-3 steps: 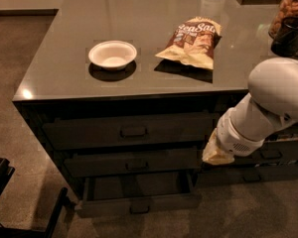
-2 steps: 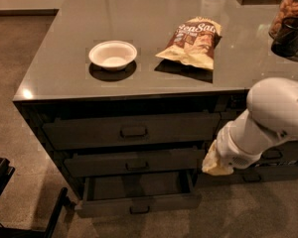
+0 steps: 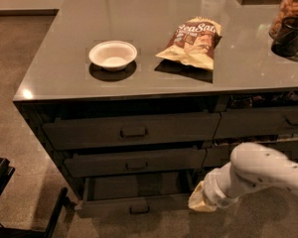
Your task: Close bottom drawer
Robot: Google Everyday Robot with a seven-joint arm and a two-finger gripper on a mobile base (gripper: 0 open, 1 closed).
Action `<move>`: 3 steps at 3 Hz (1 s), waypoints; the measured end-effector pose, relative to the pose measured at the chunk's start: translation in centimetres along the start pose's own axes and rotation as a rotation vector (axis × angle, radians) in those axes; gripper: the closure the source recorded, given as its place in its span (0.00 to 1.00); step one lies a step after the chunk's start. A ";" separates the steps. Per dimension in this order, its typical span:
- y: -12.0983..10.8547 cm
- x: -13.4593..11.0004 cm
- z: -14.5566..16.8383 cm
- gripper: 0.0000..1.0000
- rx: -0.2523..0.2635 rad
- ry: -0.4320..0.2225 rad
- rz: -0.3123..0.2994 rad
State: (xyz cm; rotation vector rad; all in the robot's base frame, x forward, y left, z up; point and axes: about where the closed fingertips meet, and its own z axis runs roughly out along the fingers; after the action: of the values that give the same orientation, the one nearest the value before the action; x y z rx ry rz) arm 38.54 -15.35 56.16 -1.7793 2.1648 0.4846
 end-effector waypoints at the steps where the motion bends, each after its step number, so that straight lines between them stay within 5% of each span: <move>1: 0.6 0.9 3.3 1.00 -0.052 -0.031 0.027; 3: 0.2 1.8 4.7 1.00 -0.053 -0.045 0.011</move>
Offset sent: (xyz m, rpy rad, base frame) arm -0.0063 0.0076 -0.0333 0.0408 0.0494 -0.0047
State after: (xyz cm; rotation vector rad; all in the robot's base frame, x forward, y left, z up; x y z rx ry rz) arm 38.11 -14.82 51.21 -1.7677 2.1510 0.5847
